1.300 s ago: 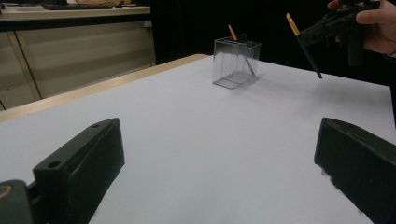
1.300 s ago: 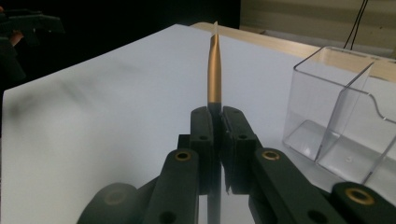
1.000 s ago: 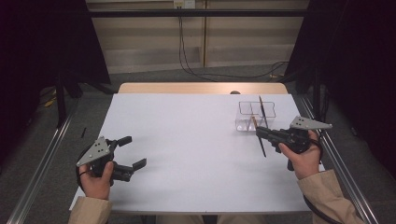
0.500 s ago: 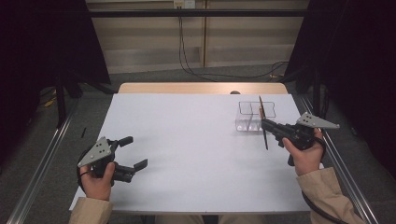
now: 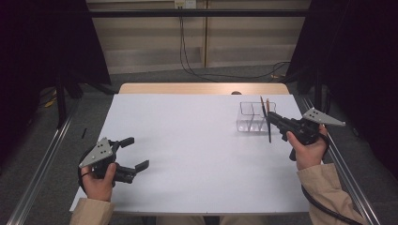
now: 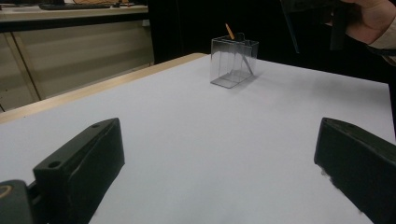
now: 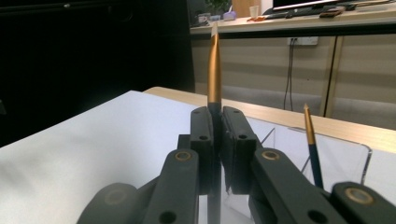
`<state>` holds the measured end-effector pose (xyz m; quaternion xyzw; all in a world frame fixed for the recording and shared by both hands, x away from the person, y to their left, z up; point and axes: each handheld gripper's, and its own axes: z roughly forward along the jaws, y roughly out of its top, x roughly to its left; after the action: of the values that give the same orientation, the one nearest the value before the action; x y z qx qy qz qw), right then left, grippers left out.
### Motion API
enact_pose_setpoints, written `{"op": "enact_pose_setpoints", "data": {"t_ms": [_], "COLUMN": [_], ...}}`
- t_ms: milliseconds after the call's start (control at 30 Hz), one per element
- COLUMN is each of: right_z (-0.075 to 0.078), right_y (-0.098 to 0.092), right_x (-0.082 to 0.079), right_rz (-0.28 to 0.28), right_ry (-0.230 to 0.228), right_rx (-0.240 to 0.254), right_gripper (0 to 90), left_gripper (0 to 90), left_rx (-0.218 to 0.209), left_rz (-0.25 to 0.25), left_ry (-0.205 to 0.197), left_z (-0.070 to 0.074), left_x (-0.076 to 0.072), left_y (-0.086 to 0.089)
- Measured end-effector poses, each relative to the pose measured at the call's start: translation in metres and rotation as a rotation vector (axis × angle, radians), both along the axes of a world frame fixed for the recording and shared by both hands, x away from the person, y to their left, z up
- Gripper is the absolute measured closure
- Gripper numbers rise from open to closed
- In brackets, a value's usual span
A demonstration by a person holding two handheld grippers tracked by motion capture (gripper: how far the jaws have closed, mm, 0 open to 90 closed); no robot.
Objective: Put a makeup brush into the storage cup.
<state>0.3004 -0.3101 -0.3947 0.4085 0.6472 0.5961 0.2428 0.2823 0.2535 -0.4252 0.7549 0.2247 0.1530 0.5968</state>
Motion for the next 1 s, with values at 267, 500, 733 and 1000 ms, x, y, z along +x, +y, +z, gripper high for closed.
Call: {"op": "enact_pose_setpoints", "data": {"t_ms": [267,500,733,1000], "right_z": [0.0,0.002,0.003,0.007], "right_y": [-0.002,-0.006,-0.006,-0.008], "right_x": [0.005,0.009,0.013,0.017], "right_rz": [-0.035,-0.051,-0.058,-0.079], "right_ry": [-0.012,-0.029,-0.043,-0.065], "right_rx": [0.016,0.022,0.028,0.029], "right_gripper": [83.8,83.8,83.8,83.8], "left_gripper": [1.4,1.4,1.4,1.3], "left_rx": [-0.002,-0.001,0.004,0.001], "left_rz": [-0.003,-0.001,-0.001,-0.003], "left_ry": [0.001,0.0,0.001,0.004], "left_z": [0.0,0.0,0.0,-0.001], "left_x": [0.0,0.0,0.0,0.001], "left_y": [-0.002,-0.001,-0.001,-0.001]}}
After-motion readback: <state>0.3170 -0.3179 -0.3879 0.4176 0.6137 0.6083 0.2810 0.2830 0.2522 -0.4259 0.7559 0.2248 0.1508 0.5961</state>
